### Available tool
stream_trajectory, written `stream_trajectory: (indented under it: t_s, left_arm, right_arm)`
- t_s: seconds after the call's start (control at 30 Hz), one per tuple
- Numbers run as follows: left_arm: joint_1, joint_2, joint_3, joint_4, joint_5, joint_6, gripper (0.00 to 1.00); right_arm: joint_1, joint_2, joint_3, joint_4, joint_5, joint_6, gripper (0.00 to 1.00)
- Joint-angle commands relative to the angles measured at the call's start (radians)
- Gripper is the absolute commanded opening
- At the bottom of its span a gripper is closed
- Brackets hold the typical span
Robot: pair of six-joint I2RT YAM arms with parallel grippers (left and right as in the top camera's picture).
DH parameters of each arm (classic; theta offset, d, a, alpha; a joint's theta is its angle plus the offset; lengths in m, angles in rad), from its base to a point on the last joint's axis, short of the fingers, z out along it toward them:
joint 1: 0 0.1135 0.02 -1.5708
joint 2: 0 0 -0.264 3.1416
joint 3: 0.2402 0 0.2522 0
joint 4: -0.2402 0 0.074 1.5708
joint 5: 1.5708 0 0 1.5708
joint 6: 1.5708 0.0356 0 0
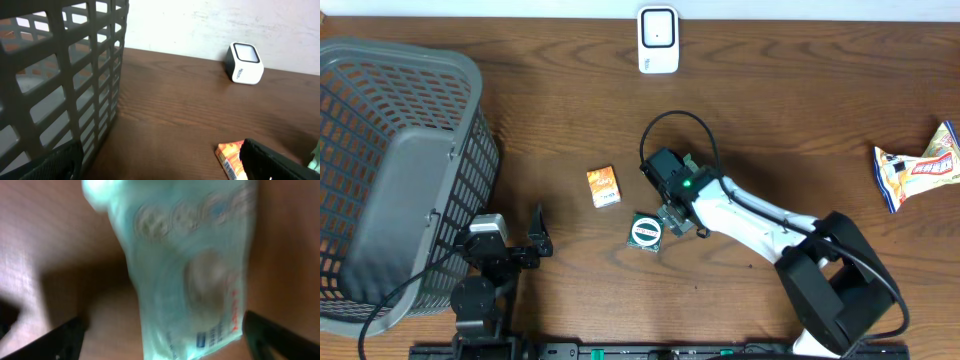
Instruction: Scan the item barcode
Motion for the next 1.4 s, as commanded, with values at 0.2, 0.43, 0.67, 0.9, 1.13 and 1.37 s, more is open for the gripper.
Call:
stream_trajectory:
  t_s: [0.2, 0.43, 0.67, 0.9, 1.13, 1.37]
  left_arm:
    - [0.002, -0.001, -0.021, -0.022, 0.005, -0.008, 0.98]
    - [0.002, -0.001, -0.021, -0.022, 0.005, -0.008, 0.98]
    - [0.002, -0.001, -0.021, -0.022, 0.005, -0.009, 0.98]
    - [0.002, -0.001, -0.021, -0.022, 0.005, -0.009, 0.98]
    - [0.002, -0.001, -0.021, -0.022, 0.005, -0.009, 0.98]
    - [0.002, -0.001, -0.021, -0.022, 0.005, -0.008, 0.98]
  right_arm:
    - [-0.027, 0.015, -0.160, 0.102, 0.093, -0.039, 0.81]
    - [-0.075, 0.057, -0.168, 0.126, -0.092, -0.116, 0.70]
    - [-0.104, 0.172, -0.161, 0.082, -0.179, -0.112, 0.20]
    - [-0.120, 0.145, 0.071, -0.196, -0.391, -0.075, 0.01]
    - [-0.206, 0.082, 0.333, -0.520, -0.963, -0.342, 0.01]
    - [-0.274, 0.072, 0.351, -0.818, -1.443, -0.841, 0.01]
